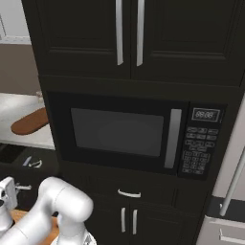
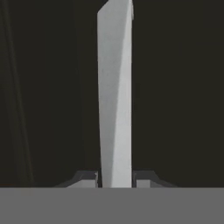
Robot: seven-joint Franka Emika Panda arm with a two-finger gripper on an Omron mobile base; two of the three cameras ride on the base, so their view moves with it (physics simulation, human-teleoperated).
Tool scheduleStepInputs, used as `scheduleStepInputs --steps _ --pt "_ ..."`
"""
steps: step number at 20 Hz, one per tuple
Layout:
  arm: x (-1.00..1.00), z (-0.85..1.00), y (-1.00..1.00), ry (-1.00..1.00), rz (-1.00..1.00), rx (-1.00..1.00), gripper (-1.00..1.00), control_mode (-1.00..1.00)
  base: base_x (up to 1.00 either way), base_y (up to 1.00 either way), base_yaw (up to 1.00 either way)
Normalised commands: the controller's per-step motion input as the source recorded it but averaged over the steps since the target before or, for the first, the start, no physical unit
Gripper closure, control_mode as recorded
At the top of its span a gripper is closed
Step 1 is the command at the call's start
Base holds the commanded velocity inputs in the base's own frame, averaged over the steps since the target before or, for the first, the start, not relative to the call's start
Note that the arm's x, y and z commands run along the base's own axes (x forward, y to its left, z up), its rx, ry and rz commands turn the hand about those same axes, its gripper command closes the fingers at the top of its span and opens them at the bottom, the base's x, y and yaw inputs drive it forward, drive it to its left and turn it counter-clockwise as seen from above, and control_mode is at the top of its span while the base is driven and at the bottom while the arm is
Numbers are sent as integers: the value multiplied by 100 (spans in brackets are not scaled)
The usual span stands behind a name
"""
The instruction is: Open the drawer on the left and place the cutting tools on the cutting board.
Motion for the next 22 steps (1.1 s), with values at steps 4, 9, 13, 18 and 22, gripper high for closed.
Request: scheduleStepInputs --steps 4,9,13,18,22 --pt "-97 -7 0 0 -3 2 100 -100 0 0 0" --pt "-99 -2 0 1 -5 5 100 -100 0 0 0" --pt "-96 0 0 4 -6 9 100 -100 0 0 0" --pt "-87 4 0 11 -10 13 -100 -100 0 0 0" --pt "-81 36 3 14 -14 12 -100 -100 0 0 0"
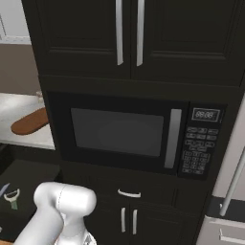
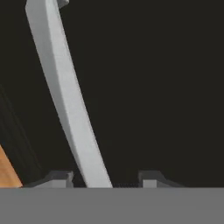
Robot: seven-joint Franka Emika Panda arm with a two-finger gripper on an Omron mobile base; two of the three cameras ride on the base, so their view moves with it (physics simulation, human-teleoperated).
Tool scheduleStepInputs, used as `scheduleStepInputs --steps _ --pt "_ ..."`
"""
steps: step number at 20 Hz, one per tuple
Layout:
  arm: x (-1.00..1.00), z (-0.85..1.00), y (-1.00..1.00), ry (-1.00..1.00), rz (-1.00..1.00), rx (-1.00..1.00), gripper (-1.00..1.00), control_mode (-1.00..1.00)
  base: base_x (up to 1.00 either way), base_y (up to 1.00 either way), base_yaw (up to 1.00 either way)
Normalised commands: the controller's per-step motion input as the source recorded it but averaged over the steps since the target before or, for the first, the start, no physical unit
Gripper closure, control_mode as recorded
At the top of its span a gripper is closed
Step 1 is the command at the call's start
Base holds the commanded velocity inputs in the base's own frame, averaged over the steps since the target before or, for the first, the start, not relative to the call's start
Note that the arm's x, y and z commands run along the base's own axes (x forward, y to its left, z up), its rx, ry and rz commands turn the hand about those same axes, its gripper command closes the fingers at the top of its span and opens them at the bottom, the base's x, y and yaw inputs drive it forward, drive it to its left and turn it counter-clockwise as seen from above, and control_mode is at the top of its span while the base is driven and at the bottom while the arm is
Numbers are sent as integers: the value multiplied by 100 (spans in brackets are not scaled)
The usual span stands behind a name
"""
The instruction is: Open the drawer on the left and place the cutting tools on the cutting board.
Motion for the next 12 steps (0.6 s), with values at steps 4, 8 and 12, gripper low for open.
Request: scheduleStepInputs --steps 4,8,12 --pt "-64 57 0 13 -15 11 -100 -100 0 0 0" --pt "-18 66 0 19 -15 10 -100 -100 0 0 0" --pt "0 82 0 23 -14 12 -100 -100 0 0 0"
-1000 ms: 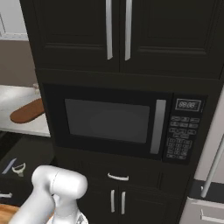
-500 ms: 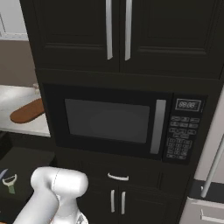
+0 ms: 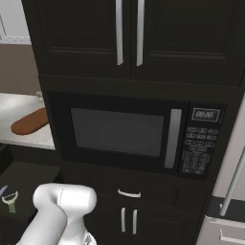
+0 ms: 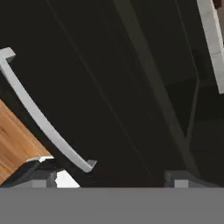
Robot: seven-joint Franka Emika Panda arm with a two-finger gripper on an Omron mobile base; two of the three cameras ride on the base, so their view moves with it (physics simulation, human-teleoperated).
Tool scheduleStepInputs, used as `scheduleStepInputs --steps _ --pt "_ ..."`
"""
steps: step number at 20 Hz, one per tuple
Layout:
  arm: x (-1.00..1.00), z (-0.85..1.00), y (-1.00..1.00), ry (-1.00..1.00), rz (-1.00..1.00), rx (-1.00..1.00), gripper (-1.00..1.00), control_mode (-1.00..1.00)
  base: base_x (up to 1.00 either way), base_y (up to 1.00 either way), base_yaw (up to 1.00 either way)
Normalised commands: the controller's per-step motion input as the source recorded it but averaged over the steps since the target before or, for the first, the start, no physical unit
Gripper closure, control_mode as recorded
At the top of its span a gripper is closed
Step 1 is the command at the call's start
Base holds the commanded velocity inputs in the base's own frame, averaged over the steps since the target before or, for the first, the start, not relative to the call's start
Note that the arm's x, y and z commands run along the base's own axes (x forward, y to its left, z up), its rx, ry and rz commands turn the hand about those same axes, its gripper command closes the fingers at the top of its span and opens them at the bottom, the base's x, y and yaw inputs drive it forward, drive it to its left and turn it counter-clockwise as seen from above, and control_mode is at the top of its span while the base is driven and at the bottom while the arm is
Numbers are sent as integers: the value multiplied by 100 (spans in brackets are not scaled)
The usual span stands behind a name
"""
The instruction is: Open the drawer on the left and place the cutting tools on the cutting board.
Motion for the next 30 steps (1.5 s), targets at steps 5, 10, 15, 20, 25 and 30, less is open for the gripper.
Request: scheduleStepInputs --steps 5,10,15,20,25,30 --pt "14 83 -4 32 -12 12 -100 -100 0 0 0" --pt "68 45 -30 40 -5 12 -100 -100 0 0 0" --pt "94 11 -45 48 0 16 -100 -100 0 0 0" --pt "100 4 -6 47 -6 12 -100 -100 0 0 0" --pt "86 0 0 45 -10 3 -100 -100 0 0 0" --pt "-2 -24 16 4 0 0 -100 -100 0 0 0"
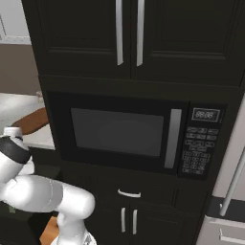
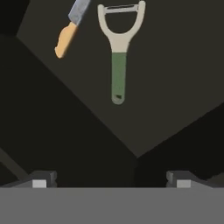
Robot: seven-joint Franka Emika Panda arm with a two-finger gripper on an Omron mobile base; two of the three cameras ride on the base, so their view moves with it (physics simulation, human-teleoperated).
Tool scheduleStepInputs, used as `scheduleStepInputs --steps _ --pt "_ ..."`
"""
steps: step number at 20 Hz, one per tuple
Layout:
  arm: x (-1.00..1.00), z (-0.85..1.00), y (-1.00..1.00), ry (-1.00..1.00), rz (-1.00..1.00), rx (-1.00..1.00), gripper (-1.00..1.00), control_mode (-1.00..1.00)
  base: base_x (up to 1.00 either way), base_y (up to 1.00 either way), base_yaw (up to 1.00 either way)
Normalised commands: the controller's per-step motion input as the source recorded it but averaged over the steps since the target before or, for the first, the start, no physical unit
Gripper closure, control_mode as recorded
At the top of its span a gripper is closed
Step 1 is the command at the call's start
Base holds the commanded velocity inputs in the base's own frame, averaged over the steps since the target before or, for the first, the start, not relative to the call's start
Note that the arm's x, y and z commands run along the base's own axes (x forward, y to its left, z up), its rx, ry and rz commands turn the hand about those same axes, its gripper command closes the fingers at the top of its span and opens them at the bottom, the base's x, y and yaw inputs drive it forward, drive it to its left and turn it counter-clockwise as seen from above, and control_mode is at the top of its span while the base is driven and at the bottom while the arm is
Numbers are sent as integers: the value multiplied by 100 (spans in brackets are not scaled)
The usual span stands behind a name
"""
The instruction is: Open the drawer on the left and place the cutting tools on the cutting board.
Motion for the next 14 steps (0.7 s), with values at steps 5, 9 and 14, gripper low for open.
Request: scheduleStepInputs --steps 5,9,14 --pt "-4 -31 51 0 0 -2 -100 -100 0 0 0" --pt "-2 -10 12 0 1 -1 -100 -100 0 0 0" --pt "0 -18 -5 0 0 0 -100 -100 0 0 0"
